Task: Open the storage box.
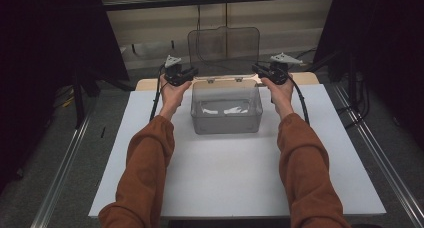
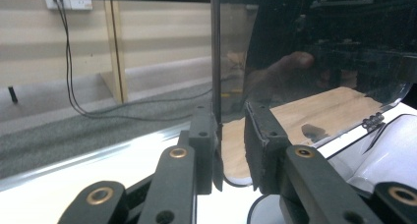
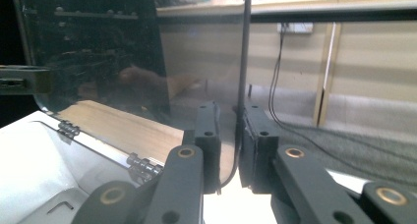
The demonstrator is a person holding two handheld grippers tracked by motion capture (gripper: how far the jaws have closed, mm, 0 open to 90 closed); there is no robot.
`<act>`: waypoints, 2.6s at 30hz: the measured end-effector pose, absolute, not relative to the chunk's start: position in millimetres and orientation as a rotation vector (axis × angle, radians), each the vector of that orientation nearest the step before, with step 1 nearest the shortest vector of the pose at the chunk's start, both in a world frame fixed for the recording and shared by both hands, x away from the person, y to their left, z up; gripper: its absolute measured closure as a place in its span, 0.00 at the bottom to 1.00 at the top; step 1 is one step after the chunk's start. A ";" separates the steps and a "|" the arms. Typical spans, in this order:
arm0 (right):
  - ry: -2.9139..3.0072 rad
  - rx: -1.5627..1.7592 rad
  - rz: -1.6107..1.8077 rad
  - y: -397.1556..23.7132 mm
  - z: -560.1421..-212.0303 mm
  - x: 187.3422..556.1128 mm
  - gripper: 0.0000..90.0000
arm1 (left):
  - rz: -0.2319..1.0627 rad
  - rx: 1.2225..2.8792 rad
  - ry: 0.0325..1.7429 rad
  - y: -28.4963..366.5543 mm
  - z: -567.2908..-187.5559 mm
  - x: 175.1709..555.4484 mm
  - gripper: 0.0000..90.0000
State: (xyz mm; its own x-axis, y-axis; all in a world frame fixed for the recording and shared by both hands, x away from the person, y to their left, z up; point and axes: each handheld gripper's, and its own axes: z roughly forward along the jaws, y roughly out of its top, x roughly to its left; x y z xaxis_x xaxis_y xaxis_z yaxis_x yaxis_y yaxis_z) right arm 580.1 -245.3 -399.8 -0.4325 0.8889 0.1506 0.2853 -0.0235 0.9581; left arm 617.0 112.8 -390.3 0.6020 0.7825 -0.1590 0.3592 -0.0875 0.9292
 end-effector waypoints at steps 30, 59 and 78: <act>1.756 1.432 1.466 -244.1 -395.9 596.6 0.84 | 0.414 1.723 1.040 106.3 -391.3 628.9 0.74; 1.796 1.607 1.453 -242.8 -405.3 609.7 0.73 | 0.346 1.763 1.148 101.3 -397.9 635.3 0.63; 1.783 1.669 1.467 -240.8 -411.6 611.5 0.69 | 0.271 1.774 1.168 100.5 -401.9 636.4 0.51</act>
